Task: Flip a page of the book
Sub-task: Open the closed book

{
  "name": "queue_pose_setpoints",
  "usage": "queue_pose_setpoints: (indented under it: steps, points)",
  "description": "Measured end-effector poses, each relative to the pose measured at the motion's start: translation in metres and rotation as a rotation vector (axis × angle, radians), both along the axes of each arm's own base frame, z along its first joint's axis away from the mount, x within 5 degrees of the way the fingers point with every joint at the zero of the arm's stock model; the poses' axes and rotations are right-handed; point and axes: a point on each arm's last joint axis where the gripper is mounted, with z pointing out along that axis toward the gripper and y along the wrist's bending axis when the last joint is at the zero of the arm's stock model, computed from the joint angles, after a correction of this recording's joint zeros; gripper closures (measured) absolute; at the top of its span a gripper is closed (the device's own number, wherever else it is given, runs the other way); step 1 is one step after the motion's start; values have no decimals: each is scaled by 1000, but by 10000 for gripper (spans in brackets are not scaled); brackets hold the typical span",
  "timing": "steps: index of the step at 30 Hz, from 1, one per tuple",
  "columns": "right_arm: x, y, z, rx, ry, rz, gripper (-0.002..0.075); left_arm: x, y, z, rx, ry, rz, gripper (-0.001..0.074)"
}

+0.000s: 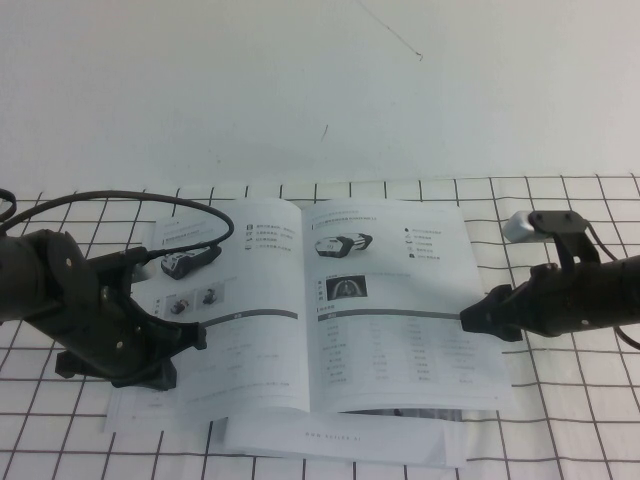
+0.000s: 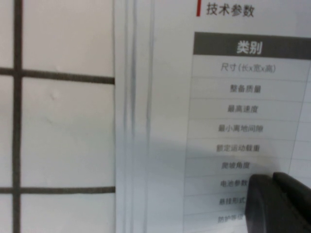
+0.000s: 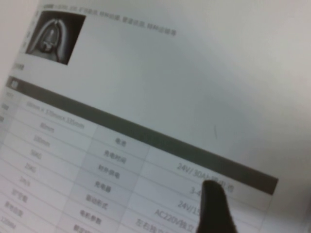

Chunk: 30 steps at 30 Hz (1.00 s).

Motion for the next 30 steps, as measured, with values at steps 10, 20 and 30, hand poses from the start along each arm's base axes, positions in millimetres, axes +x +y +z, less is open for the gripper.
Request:
queue_pose_setpoints:
  steps: [10,20,30]
  points:
    - [1,2,0,22,-21,18,308,0,0,0,0,0,0,738]
    - [0,7,5,97,-35,43,308,0,0,0,0,0,0,738]
    - [-1,15,13,212,-65,85,308,0,0,0,0,0,0,738]
